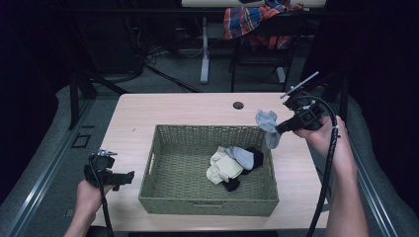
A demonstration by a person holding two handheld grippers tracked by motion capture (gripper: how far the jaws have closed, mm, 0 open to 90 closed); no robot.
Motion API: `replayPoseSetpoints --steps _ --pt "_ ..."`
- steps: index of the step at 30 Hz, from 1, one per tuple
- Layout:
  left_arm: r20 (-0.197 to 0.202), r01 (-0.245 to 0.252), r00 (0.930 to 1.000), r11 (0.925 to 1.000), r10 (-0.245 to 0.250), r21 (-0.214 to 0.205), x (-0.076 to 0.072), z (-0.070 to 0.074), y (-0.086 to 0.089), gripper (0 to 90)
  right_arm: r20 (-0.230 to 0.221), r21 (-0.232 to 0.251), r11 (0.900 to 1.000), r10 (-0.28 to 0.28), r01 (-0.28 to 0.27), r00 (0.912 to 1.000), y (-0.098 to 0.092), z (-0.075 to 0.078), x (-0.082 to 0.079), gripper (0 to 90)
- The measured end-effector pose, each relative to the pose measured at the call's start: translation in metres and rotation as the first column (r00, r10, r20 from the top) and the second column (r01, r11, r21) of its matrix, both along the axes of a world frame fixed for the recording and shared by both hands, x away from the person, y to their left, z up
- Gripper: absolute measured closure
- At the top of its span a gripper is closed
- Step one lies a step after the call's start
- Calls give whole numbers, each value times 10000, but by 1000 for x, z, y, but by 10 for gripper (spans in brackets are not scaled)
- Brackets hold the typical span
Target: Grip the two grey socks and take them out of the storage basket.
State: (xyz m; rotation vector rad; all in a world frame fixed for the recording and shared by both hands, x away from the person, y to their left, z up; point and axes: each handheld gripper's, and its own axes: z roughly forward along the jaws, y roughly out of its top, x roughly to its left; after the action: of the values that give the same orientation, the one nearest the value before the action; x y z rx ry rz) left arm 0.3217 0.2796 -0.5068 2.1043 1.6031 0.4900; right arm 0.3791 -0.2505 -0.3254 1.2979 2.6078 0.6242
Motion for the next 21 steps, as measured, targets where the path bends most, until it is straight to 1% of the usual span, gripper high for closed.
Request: replayPoseSetpoints --steps 3,4,5,8,11,14,16,17,18,20,21 --pt "-4 9 10000 10000 -9 -3 0 0 0 7 -12 0 9997 -249 249 9997 -8 -1 1 862" --pt "-2 10 10000 10000 -10 -6 0 0 0 7 -74 -30 9992 -406 406 9991 -14 -2 1 862" --pt "44 -16 10000 10000 16 -7 0 0 0 7 -74 -30 9992 -406 406 9991 -14 -2 1 862" --pt "47 -17 10000 10000 17 -25 0 0 0 7 -125 -101 9976 -689 688 9975 -23 -4 1 862" --pt "11 25 10000 10000 -25 -38 1 0 0 7 -194 -338 9938 -1069 1062 9941 -33 -8 4 862" --pt "44 23 10000 10000 -23 -16 1 0 -1 7 -457 -630 9892 -1353 1323 9898 -41 -16 9 862" --pt "40 34 10000 10000 -34 -14 1 0 -1 7 -632 -797 9850 -1583 1531 9854 -46 -23 13 862" --pt "66 12 10000 10000 -12 -8 1 0 -1 7 -790 -879 9843 -1604 1534 9839 -48 -26 15 862" --pt "53 19 10000 10000 -19 -8 1 0 -1 7 -801 -872 9816 -1767 1697 9810 -49 -31 17 862" --pt "54 29 10000 10000 -29 -7 1 0 -1 7 -1067 -1053 9802 -1789 1678 9781 -51 -38 22 862" --pt "61 21 10000 10000 -21 -13 1 0 -1 7 -1079 -1141 9781 -1862 1738 9766 -52 -43 24 862"
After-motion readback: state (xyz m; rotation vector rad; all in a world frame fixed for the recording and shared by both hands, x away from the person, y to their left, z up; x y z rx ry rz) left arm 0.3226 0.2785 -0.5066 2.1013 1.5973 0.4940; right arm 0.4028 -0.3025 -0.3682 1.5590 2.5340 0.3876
